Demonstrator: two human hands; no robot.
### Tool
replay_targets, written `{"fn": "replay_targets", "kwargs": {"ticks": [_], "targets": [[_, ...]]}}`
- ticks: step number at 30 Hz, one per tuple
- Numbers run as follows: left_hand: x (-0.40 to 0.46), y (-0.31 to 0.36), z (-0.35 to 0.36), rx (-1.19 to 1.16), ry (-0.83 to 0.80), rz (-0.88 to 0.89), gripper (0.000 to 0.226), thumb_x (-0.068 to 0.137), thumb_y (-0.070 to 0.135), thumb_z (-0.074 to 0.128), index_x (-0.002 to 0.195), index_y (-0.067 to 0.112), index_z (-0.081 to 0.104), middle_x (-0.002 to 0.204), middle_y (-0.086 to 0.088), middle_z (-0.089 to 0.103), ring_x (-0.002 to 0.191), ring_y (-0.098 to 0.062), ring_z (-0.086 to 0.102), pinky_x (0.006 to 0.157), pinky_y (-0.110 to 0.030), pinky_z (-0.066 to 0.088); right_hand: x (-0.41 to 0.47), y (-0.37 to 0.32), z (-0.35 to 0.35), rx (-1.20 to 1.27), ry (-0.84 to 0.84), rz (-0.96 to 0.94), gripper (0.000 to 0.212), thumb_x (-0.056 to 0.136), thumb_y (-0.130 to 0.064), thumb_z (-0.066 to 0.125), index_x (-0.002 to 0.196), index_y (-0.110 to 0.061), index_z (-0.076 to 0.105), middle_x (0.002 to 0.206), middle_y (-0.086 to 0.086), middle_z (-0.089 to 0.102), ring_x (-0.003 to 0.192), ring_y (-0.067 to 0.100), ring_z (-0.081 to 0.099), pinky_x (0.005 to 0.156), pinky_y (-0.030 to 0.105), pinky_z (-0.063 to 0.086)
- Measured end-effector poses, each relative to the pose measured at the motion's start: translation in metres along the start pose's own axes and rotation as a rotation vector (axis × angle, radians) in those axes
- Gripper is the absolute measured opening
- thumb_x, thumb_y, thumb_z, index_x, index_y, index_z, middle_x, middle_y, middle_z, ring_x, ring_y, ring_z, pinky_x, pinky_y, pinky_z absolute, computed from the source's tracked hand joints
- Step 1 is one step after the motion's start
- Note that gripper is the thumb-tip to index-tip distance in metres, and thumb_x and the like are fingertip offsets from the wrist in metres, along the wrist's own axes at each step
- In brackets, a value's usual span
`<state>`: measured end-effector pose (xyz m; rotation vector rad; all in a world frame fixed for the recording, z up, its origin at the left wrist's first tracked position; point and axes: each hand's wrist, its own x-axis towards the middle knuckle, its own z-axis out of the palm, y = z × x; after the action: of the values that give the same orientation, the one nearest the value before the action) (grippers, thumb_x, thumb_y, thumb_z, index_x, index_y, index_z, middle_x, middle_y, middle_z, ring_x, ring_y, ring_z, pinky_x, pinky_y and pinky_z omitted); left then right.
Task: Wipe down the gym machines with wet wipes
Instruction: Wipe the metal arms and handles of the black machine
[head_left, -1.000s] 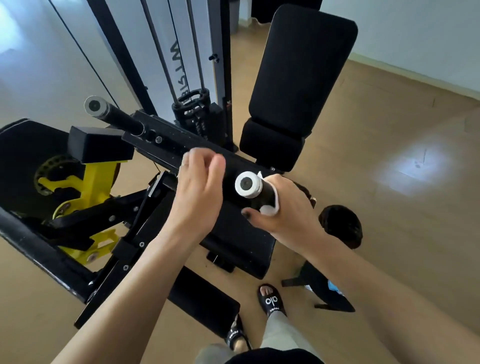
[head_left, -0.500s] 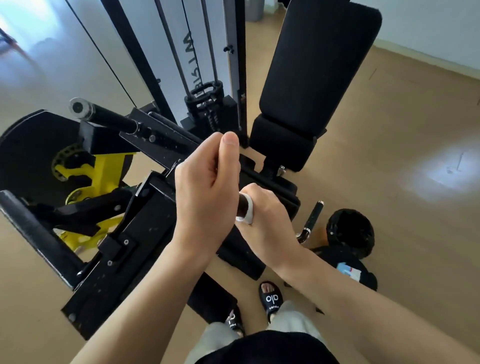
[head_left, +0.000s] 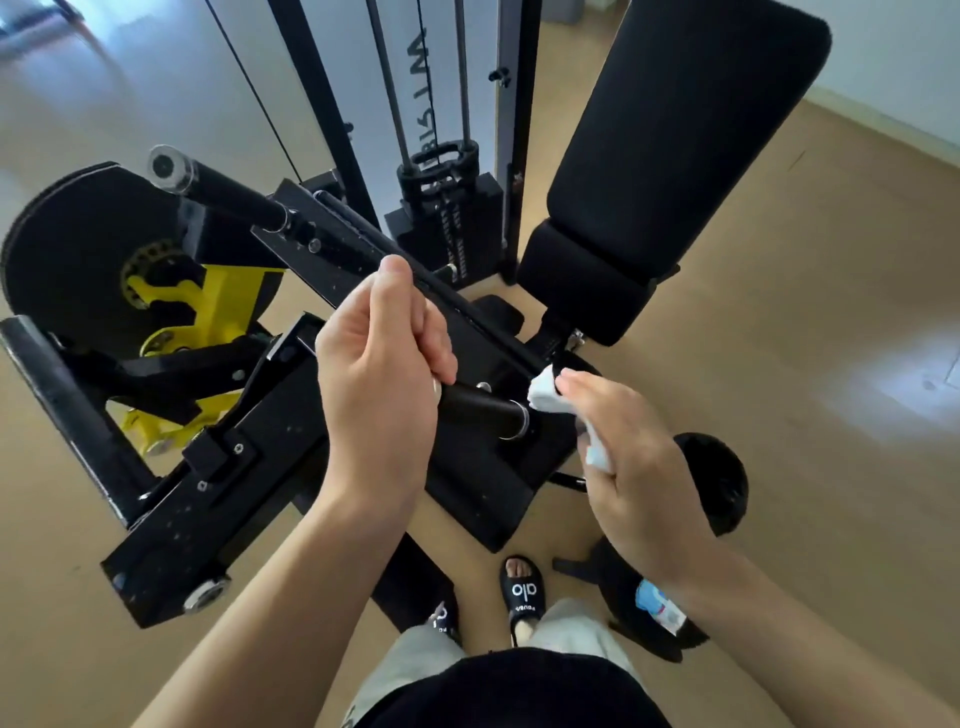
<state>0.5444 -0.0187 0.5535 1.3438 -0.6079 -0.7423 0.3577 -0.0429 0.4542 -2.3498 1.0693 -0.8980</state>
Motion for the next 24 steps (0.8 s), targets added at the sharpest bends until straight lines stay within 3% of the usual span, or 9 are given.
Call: {"fn": "replay_targets", "kwargs": {"ticks": [2,5,6,8,11,14,17,21,24], "targets": [[0.000,0.000,0.000,-0.005,-0.002,0.001,0.050,0.109,0.026,0.041,0.059,0.020,0.042,0.054,0.001,0.046,0.054,-0.018,0.038,0.058,-0.032,0.039,0.014,-0.002,-0.007,0.182,0.108,0.237,0.029,0.099,-0.002,0.049,0.110,-0.027,0.059,0.105,-0.018,0.061,0.099,-0.001,0.059,0.087,0.010,0.044],[0.000,0.000,0.001,0.004,0.011,0.012,0.050,0.109,0.026,0.041,0.060,0.018,0.041,0.053,0.001,0.046,0.054,-0.020,0.037,0.056,-0.032,0.039,0.039,0.000,-0.008,0.142,0.210,0.289,0.018,0.098,-0.005,0.051,0.101,-0.023,0.052,0.095,-0.009,0.051,0.082,0.008,0.054,0.070,0.013,0.042],[0.000,0.000,0.001,0.008,0.019,0.017,0.050,0.109,0.025,0.041,0.060,0.018,0.041,0.054,0.000,0.045,0.054,-0.021,0.037,0.056,-0.032,0.039,0.043,0.003,-0.006,0.095,0.168,0.197,0.016,0.098,-0.004,0.054,0.107,-0.017,0.055,0.099,-0.006,0.053,0.084,0.009,0.054,0.073,0.015,0.044],[-0.001,-0.001,0.001,0.021,0.030,0.033,0.049,0.109,0.025,0.041,0.061,0.017,0.041,0.054,-0.001,0.045,0.053,-0.022,0.037,0.055,-0.033,0.039,0.040,0.009,0.001,0.145,-0.120,0.001,0.033,0.099,-0.010,0.060,0.131,-0.007,0.059,0.120,-0.002,0.060,0.109,0.011,0.058,0.095,0.022,0.048],[-0.001,-0.002,0.001,0.050,0.023,0.053,0.049,0.109,0.025,0.041,0.061,0.017,0.043,0.055,-0.001,0.046,0.052,-0.020,0.040,0.056,-0.033,0.041,0.015,0.027,-0.001,0.010,-0.494,-0.192,0.068,0.100,-0.035,0.062,0.156,-0.004,0.037,0.164,0.004,0.035,0.154,0.015,0.026,0.124,0.039,0.029],[0.000,-0.002,0.001,0.059,0.053,0.081,0.049,0.109,0.023,0.041,0.060,0.016,0.042,0.055,-0.002,0.045,0.051,-0.019,0.040,0.054,-0.032,0.040,0.008,0.035,-0.009,-0.309,-0.561,-0.339,0.083,0.102,-0.055,0.049,0.161,-0.004,0.021,0.171,0.007,0.013,0.159,0.019,0.007,0.127,0.043,0.020],[-0.001,-0.002,0.003,0.072,0.078,0.098,0.049,0.108,0.021,0.042,0.059,0.016,0.041,0.055,-0.004,0.044,0.050,-0.020,0.040,0.053,-0.033,0.040,0.023,0.032,-0.009,-0.368,-0.644,-0.364,0.094,0.100,-0.069,0.038,0.162,-0.005,0.007,0.172,0.008,-0.001,0.159,0.016,-0.006,0.128,0.038,0.010],[-0.001,-0.004,0.003,0.083,0.100,0.116,0.048,0.107,0.019,0.042,0.060,0.013,0.040,0.054,-0.006,0.043,0.049,-0.022,0.038,0.052,-0.037,0.037,0.065,0.031,-0.001,-0.329,-0.817,-0.383,0.110,0.088,-0.070,0.054,0.161,-0.015,-0.008,0.171,-0.003,-0.014,0.154,0.008,-0.022,0.128,0.030,-0.005],[-0.001,-0.004,0.004,0.102,0.102,0.135,0.048,0.108,0.019,0.042,0.060,0.013,0.040,0.054,-0.006,0.043,0.048,-0.024,0.038,0.053,-0.038,0.037,0.072,0.033,0.000,-0.244,-0.838,-0.374,0.113,0.084,-0.068,0.062,0.163,-0.018,-0.001,0.171,-0.007,-0.009,0.155,0.007,-0.018,0.128,0.028,-0.004]]}}
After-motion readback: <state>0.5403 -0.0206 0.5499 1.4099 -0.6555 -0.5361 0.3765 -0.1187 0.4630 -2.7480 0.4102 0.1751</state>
